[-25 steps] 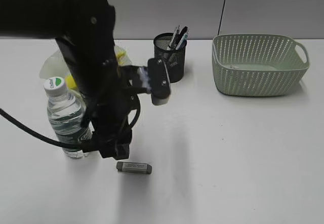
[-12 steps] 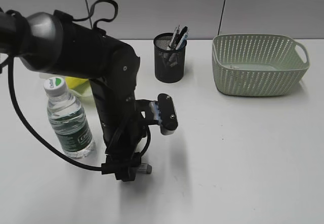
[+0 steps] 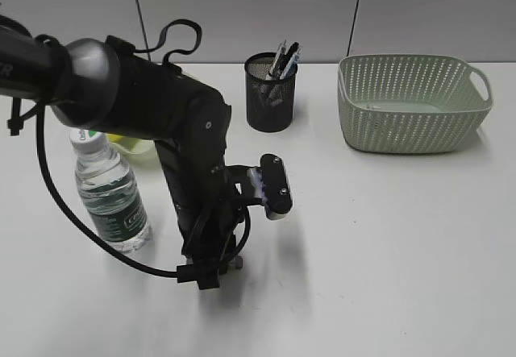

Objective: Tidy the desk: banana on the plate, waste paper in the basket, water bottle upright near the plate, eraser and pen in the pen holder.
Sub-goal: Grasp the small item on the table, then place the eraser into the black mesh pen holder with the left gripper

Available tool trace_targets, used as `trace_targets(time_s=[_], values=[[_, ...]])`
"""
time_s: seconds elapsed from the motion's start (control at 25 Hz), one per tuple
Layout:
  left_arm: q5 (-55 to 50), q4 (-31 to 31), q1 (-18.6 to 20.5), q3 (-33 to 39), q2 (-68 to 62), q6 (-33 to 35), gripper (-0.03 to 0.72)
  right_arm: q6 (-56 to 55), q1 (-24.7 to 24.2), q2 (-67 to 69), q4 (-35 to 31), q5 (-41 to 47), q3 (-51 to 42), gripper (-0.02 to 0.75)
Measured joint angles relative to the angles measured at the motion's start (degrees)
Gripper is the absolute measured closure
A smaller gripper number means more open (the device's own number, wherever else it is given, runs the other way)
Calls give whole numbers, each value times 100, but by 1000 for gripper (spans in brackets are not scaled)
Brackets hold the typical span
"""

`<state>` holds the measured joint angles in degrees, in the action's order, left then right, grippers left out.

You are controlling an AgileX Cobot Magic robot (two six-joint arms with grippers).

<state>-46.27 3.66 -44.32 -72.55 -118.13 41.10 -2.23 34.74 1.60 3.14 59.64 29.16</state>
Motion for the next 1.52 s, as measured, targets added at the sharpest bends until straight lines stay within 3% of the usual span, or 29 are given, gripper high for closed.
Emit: trace_targets(time_s=[0.24,0.44,0.68,0.8,1.0,1.52], values=[[-135,-11,0,-107,0,0,547,0,0,0,0,-5,0,314],[-303,-52,5,-775,280,-215,547,6,0,0,0,-5,0,315],[1160,74,381,-1882,516,-309,547,6,0,0,0,-5,0,315],[2689,575,725,-1984,510,-309,547,6,0,0,0,-5,0,315],[4910,2270,1151,-2089,216,-319,547,1,0,0,0,-5,0,314],[4823,3139,1220,-2719,-1283,-325,547,8,0,0,0,-5,0,315]])
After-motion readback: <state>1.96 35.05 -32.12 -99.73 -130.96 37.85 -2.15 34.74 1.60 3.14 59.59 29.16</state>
